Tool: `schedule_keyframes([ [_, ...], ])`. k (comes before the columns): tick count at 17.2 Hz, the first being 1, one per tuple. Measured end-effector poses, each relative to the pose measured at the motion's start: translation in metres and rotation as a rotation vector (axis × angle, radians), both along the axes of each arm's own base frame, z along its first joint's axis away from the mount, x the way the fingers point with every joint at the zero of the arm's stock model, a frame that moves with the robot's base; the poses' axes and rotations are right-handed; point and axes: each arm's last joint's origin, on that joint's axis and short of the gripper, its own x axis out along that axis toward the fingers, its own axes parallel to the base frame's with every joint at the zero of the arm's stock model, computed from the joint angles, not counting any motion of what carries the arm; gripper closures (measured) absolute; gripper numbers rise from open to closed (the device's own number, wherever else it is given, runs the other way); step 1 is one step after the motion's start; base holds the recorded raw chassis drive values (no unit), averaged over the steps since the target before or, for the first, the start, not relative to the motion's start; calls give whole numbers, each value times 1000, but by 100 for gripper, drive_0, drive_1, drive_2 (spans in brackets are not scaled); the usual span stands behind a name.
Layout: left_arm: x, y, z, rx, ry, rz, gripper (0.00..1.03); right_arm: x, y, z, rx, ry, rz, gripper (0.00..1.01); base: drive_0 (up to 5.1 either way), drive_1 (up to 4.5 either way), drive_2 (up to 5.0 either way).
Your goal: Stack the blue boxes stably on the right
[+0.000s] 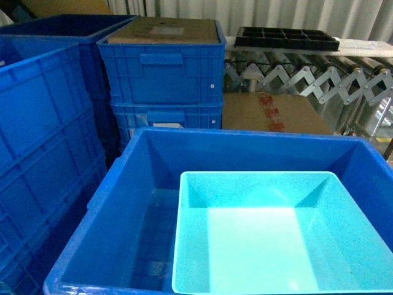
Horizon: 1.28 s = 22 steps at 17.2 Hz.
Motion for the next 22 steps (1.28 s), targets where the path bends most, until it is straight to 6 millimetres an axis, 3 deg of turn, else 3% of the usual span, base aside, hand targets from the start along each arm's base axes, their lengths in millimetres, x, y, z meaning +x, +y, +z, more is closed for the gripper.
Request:
schedule_keyframes([
  [5,0,0,0,0,0,0,101,0,0,0,0,-2,0,97,0,0,0],
  [7,0,0,0,0,0,0,81,0,0,0,0,-2,0,70,0,0,0],
  [11,0,0,0,0,0,0,29,0,0,0,0,-2,0,18,0,0,0],
  [12,0,0,0,0,0,0,19,0,0,0,0,-2,0,7,0,0,0],
  [13,0,0,0,0,-1,0,4,0,0,0,1,-2,0,2,0,0,0],
  [22,0,0,0,0,0,0,5,0,0,0,1,-2,0,3,0,0,0],
])
